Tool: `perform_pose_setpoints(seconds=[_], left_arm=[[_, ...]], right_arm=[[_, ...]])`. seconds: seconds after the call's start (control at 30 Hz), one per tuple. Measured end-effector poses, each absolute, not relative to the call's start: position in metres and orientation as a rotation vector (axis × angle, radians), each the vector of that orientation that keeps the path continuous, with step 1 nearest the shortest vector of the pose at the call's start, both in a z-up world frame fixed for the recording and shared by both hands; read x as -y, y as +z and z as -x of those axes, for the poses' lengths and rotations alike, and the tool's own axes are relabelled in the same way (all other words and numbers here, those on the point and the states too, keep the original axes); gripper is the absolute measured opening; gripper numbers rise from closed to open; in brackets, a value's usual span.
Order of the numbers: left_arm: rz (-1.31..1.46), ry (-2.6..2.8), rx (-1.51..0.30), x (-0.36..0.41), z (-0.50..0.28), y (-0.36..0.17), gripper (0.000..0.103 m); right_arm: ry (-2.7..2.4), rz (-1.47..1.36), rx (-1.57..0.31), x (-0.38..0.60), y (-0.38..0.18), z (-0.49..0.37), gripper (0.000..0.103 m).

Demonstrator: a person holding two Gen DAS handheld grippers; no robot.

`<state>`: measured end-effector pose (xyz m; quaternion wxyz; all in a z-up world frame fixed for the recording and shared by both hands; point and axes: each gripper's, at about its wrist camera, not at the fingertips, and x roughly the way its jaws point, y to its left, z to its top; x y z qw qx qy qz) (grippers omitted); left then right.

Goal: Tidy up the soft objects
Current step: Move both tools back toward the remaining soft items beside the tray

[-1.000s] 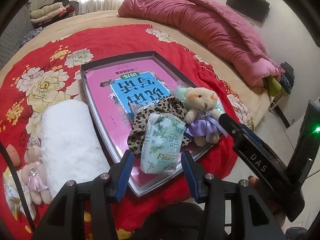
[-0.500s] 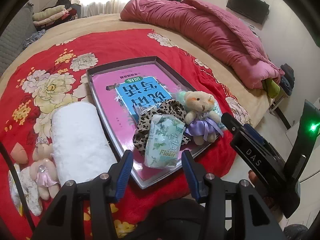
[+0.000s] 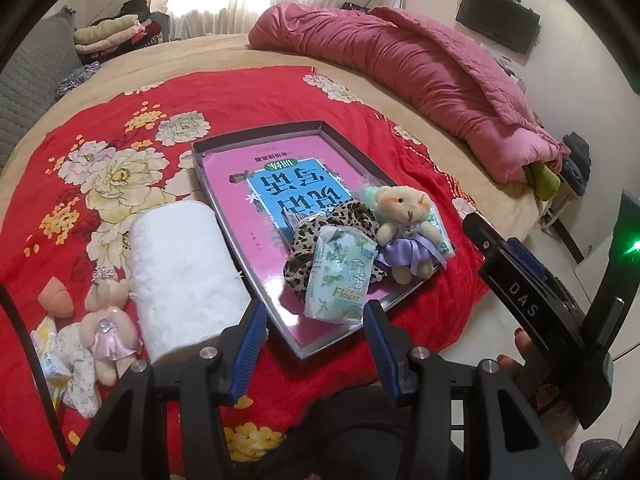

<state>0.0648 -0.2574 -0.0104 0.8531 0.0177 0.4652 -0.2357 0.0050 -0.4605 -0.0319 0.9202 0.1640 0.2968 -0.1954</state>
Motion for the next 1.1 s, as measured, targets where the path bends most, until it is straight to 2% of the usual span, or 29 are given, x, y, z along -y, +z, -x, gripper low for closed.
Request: perform_pose_setpoints(seconds=[0.47, 1.1], left_arm=[[-0.007, -0.446, -0.914, 0.211, -0.045, 0.011, 0.050], [0.199, -0.221, -0.906, 0.044, -0.039, 0.015, 0.050]], right_arm=[[-0.329, -0.270, -0.546, 0.420, 0.010, 0.005, 0.075], [-0.029, -0.145, -0.538, 0.301, 0.050, 0.008, 0.075]])
